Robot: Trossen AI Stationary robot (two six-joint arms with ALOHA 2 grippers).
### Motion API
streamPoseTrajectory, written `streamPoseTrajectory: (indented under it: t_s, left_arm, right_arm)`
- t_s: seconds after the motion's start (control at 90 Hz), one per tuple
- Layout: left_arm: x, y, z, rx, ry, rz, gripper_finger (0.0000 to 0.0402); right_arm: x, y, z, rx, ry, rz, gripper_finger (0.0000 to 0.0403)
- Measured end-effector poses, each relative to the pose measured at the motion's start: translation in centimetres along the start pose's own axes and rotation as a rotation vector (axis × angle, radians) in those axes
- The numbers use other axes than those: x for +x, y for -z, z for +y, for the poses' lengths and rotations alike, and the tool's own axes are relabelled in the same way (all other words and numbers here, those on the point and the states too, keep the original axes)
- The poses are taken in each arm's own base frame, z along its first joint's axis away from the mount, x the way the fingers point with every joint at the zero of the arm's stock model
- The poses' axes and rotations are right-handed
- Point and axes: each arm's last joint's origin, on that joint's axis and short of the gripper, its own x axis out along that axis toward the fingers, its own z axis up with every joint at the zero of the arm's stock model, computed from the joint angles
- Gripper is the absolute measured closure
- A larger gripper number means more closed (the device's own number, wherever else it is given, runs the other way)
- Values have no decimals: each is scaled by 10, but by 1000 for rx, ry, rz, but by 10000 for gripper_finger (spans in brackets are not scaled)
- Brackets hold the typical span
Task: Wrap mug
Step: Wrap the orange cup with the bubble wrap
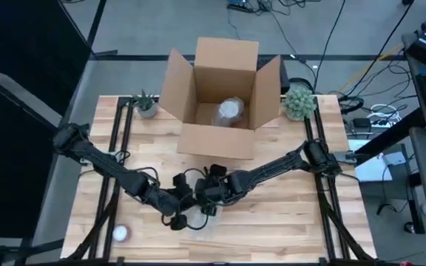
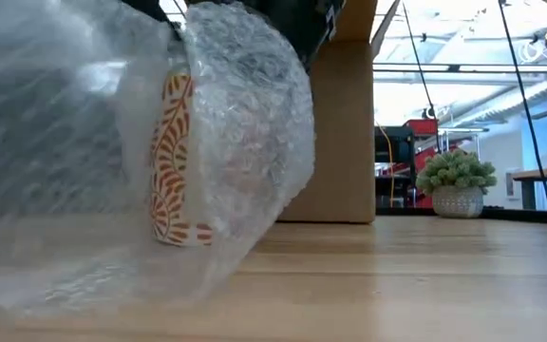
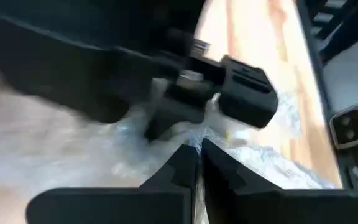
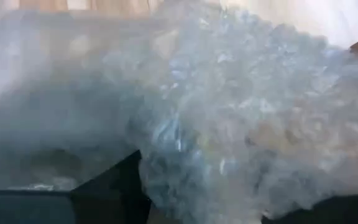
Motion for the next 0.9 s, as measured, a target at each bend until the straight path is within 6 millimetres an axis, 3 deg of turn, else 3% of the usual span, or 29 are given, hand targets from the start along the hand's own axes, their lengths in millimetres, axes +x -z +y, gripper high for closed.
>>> streamPoseTrajectory:
  t_s: [0.189,0.322,0.433,0.633,0.767,0.9]
  left_arm:
    - [-33,9,7,-38,-45,113,401]
    - [-41,35,7,-79,-151,265,401]
    - [-48,43,2,-72,-224,236,402]
    - [-64,24,-5,-6,-201,95,402]
    - [-63,18,-7,27,-161,62,401]
    - [-54,12,-5,-8,-17,143,379]
  right_arm:
    - [1,-2,-2,9,6,-12,198]
    - [1,-4,-2,-3,0,-31,198]
    - [1,-6,-1,-11,-9,-52,198]
    - [3,-9,-5,-9,-17,-53,198]
    - [5,-10,-7,-3,-34,-48,198]
    - [5,-9,-8,-7,-31,-39,198]
